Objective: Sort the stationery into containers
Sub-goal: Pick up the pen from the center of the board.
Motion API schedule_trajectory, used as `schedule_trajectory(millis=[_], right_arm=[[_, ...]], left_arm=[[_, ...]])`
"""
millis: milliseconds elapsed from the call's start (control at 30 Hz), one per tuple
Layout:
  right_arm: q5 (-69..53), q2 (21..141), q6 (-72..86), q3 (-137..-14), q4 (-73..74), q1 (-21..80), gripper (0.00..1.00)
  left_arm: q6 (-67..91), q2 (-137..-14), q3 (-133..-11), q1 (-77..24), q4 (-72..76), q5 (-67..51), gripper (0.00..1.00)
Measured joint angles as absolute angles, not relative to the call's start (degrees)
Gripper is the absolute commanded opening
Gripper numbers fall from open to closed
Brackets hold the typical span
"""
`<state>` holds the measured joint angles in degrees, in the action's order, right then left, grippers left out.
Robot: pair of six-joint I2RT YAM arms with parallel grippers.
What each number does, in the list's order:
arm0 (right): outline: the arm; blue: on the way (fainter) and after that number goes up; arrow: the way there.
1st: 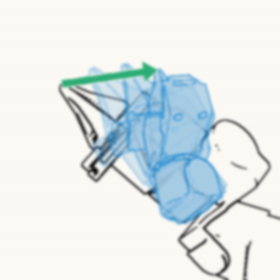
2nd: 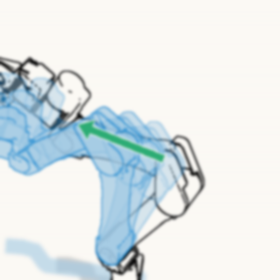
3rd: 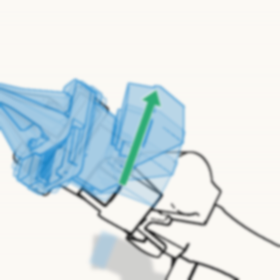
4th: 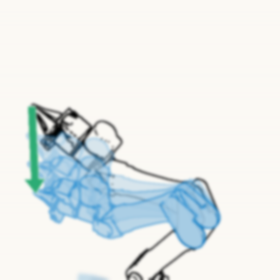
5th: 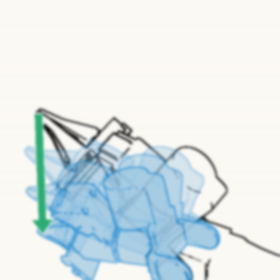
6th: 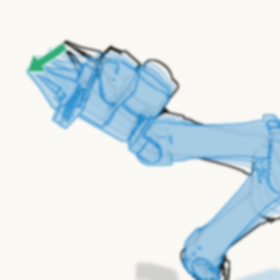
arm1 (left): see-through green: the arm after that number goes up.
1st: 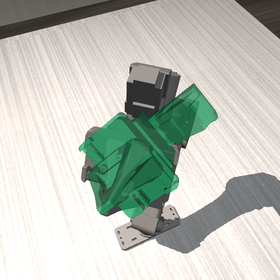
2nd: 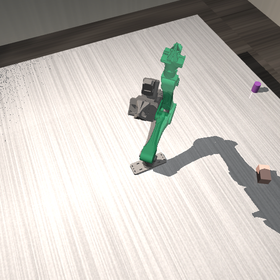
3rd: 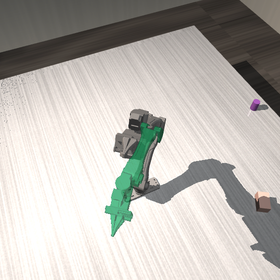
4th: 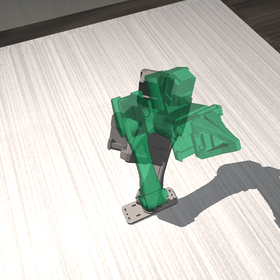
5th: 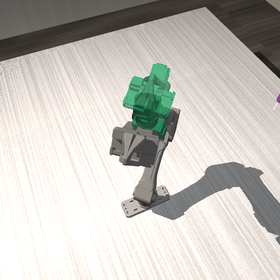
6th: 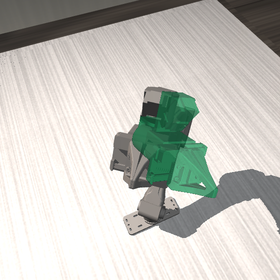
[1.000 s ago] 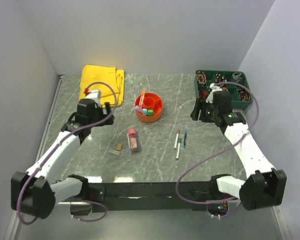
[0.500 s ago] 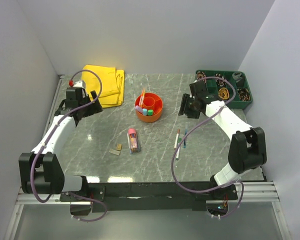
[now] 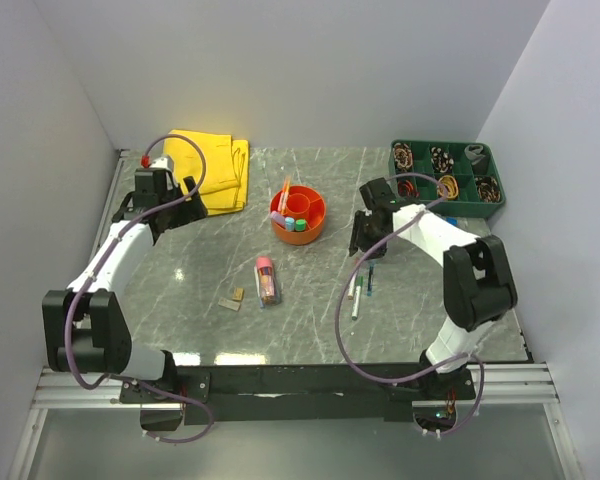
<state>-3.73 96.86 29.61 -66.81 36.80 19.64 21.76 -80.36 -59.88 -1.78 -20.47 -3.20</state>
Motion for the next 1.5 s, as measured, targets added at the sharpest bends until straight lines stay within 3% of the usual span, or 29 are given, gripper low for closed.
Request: schedule_trajectory(millis=[333, 1067, 1100, 1167, 1500], right_arm=[[-3.90, 105.80, 30.37, -70.08, 37.17, 21.37, 0.43], [-1.13, 108.16, 29.30, -71.55, 38.59, 22.55, 0.38], [-1.04, 108.16, 29.12, -71.55, 38.54, 22.59, 0.30], [-0.71, 108.18, 28.45, -71.44, 38.44, 22.63, 0.00], [-1.34, 106.80, 24.80, -73.69, 38.22, 22.61, 0.00]], left_arm=[[22.26, -82.67, -61.60, -1.56, -20.53, -3.75, 0.87], [24.75, -87.26, -64.05, -0.51, -20.88, -5.43, 0.86], [24.88, -87.44, -64.05, -0.51, -20.88, -5.50, 0.86], [24.99, -87.72, -64.05, -0.51, -20.88, -5.76, 0.86], [23.35, -88.16, -66.00, -0.45, -22.59, -6.13, 0.83]])
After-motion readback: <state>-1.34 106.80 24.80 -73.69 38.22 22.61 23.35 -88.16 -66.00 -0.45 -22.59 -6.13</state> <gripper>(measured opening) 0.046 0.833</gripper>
